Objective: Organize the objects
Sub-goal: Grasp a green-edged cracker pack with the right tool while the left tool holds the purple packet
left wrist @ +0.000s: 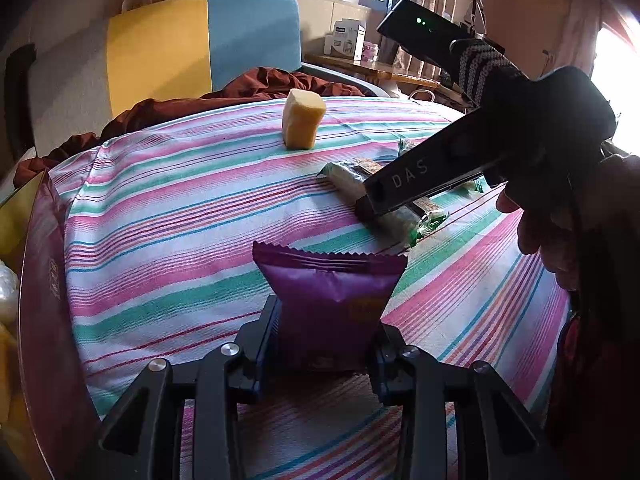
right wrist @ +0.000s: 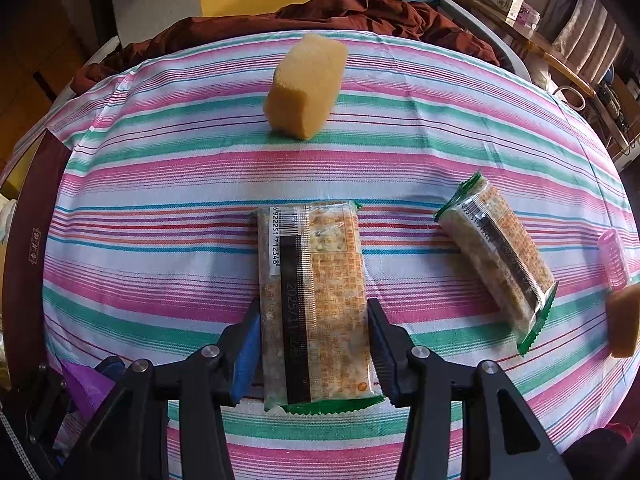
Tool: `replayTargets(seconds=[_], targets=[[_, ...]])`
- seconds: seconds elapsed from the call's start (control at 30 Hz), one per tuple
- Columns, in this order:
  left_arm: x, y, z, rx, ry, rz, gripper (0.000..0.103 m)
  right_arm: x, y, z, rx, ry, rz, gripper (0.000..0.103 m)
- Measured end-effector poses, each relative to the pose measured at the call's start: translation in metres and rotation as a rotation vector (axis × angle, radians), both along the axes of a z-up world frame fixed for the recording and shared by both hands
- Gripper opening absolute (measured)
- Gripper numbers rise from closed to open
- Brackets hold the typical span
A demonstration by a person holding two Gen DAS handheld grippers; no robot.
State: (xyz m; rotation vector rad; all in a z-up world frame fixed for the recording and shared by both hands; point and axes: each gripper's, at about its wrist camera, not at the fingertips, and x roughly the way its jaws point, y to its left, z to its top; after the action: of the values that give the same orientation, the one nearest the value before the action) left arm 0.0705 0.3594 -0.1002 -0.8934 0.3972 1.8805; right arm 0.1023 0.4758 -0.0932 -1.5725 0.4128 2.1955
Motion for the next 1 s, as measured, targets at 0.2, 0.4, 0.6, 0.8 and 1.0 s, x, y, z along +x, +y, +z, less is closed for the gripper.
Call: replayTargets(seconds=[0.2,0.4,0.6,0.8,1.0], targets=[[0.001,0.001,0.000,-0.004,0.011,0.002,0.039,-0.003,-0.008,-0.002,0.022,-0.008,0.015,0.049],[0.002,0.001,-0.001,-0.005,0.014,0.002,0.039,0.001,-0.012,0.000,0.021,-0.006,0.014,0.049],[0.002,0.001,-0.001,-0.007,0.020,0.003,0.039,0.001,-0.009,0.004,0.018,-0.004,0.013,0.049],[0.003,-0.001,-0.001,-0.011,0.034,0.004,0.039,0.003,-0.010,0.005,0.020,-0.001,0.013,0.050],[0.005,-0.001,-0.001,-0.018,0.043,0.006,0.039,0.003,-0.010,0.005,0.023,-0.003,0.017,0.049]])
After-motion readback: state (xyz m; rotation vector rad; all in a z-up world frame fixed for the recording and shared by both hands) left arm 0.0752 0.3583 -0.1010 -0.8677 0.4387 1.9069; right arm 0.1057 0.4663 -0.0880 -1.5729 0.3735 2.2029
